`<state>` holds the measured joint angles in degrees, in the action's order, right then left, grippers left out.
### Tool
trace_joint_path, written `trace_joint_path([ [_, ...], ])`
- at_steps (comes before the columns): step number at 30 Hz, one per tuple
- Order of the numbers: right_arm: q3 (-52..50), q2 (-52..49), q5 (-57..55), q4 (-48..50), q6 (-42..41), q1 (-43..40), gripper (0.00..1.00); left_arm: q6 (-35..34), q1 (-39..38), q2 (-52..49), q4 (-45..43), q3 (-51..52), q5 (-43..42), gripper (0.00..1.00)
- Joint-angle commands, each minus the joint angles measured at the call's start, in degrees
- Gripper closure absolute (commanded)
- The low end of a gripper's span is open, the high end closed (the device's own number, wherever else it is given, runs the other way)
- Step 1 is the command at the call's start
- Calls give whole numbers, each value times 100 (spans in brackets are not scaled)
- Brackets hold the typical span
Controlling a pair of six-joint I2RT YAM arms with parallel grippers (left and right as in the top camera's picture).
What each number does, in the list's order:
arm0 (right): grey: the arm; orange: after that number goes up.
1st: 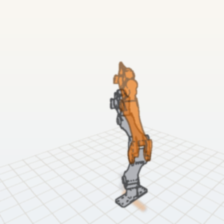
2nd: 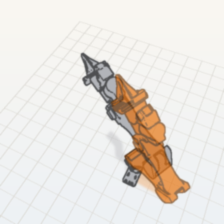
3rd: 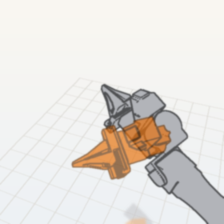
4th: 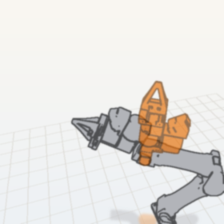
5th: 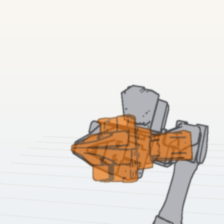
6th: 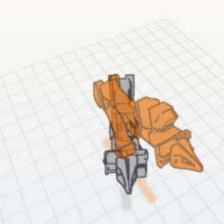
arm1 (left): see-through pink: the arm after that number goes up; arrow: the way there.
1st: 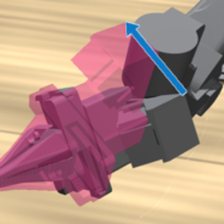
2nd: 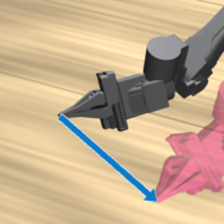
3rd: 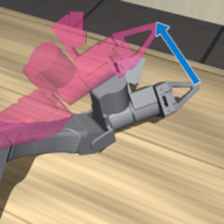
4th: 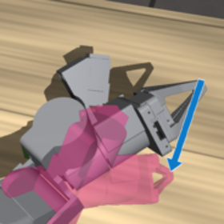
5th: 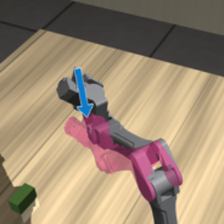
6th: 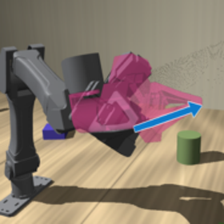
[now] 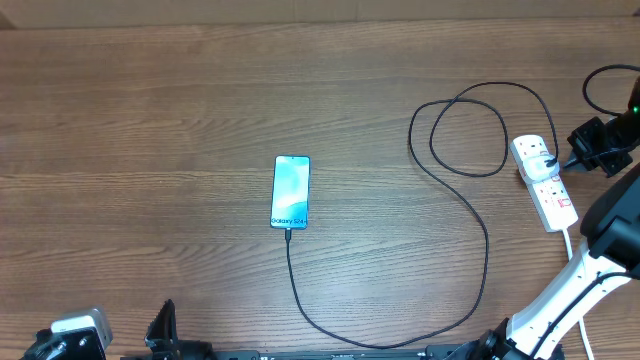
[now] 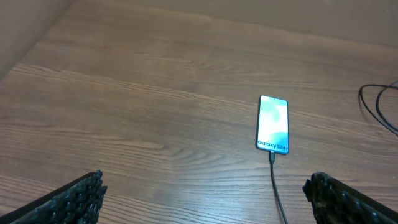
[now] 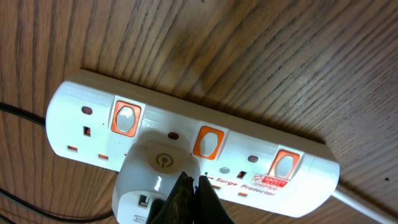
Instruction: Plug charger to phone and switch on socket
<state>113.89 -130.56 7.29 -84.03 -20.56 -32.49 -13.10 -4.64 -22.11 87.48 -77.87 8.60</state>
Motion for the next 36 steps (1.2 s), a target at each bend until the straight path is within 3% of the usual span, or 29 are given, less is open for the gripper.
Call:
trace_joint_path([
  [1, -278, -61, 35, 127, 72, 57, 96, 133, 13, 33, -31, 20, -63, 1],
  [29, -1224, -72, 179, 772, 70, 439, 96, 131, 13, 33, -28, 20, -70, 0],
  [36, -890, 160, -24, 330, -90, 490, 96, 133, 13, 33, -28, 20, -63, 1],
])
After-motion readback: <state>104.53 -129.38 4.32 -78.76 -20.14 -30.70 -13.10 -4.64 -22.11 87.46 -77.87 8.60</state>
